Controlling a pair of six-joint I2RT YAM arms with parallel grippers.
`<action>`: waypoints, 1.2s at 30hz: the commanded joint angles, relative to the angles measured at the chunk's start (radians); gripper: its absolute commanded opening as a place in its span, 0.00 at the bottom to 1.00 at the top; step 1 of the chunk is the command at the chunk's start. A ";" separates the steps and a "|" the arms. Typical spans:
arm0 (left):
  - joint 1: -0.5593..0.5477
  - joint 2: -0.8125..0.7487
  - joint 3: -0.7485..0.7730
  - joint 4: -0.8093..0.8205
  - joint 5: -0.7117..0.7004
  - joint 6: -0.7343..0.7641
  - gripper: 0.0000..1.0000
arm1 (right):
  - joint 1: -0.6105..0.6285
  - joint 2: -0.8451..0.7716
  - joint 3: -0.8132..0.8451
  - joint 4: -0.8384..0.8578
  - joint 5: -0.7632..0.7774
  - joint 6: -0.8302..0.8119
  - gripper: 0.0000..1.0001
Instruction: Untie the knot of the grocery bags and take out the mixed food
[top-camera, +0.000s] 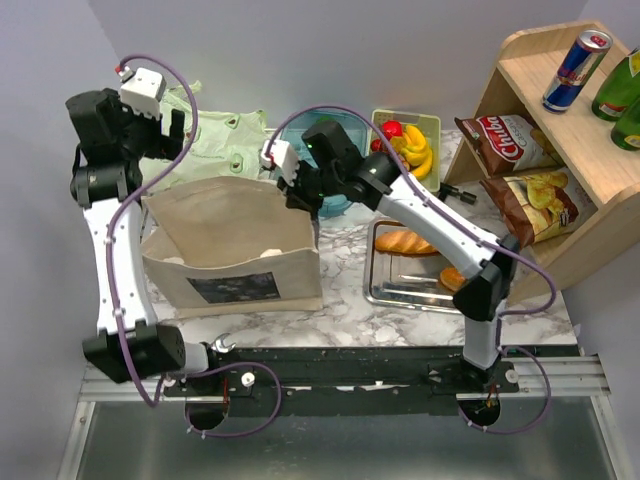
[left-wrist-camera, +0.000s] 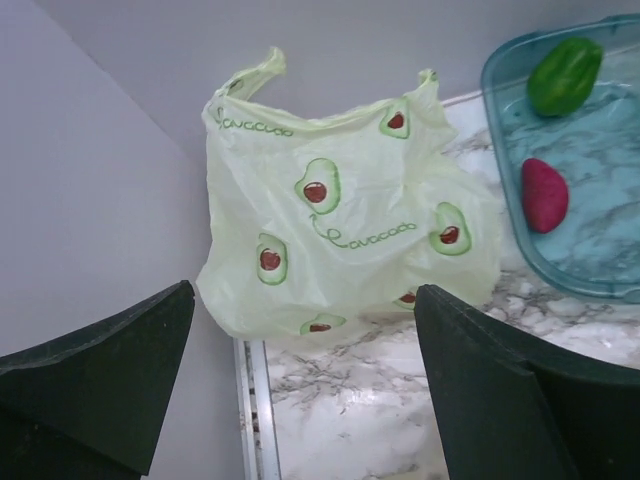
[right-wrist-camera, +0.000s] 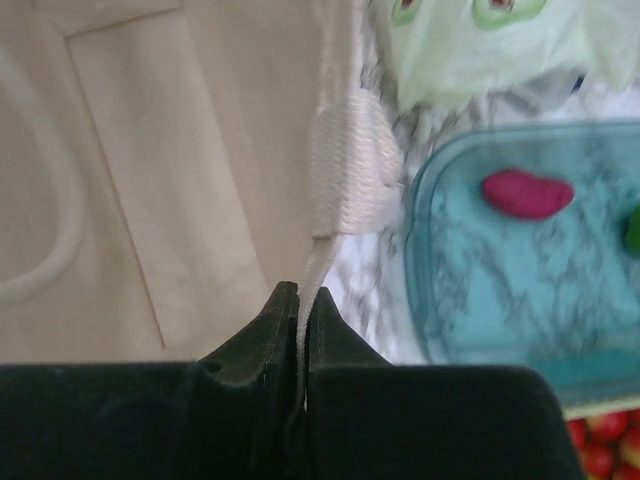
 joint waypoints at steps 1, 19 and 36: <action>0.028 0.179 0.100 0.034 -0.063 0.008 0.98 | -0.012 -0.156 -0.185 -0.185 0.070 0.060 0.01; 0.007 0.779 0.154 0.105 -0.026 -0.009 0.98 | -0.114 -0.278 -0.274 -0.139 0.218 0.029 0.01; 0.061 0.479 0.281 -0.109 0.334 -0.084 0.00 | -0.115 -0.320 -0.394 -0.032 0.194 0.029 0.01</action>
